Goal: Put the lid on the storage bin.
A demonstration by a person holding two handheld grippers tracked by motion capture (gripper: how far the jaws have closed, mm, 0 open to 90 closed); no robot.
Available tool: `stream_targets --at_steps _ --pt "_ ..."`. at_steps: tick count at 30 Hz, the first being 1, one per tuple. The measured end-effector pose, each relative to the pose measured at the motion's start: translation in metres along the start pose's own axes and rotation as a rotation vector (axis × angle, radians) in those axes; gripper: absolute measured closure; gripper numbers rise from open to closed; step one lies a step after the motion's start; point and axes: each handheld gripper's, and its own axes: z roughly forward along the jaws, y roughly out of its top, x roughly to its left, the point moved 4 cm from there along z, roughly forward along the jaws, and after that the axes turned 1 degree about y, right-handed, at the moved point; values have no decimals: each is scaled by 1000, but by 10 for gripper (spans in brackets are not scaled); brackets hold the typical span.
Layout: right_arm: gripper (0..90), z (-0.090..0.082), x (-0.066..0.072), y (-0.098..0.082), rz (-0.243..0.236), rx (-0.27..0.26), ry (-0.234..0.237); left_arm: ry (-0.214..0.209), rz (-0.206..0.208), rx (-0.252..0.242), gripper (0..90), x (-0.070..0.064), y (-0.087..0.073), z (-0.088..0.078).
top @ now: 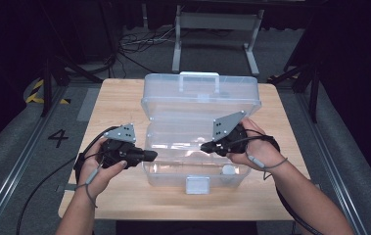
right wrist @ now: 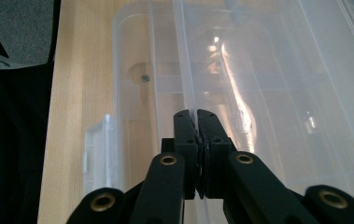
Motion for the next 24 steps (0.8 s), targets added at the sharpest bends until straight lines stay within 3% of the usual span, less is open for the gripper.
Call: stream_targets --at_steps 6,10,13,19,24 --pt "875 0 4 -1 0 3 -18 46 3 -71 864 0 10 -12" --pt "871 1 6 -2 -2 2 -35 120 -35 -107 865 4 17 -14" --pt "870 2 9 -2 -1 5 -40 151 -61 -125 868 8 20 -13" --pt "865 4 14 -4 4 12 -49 276 -91 -100 869 17 25 -9" --pt "864 8 23 -7 0 30 -50 309 -123 -104 894 23 27 -8"
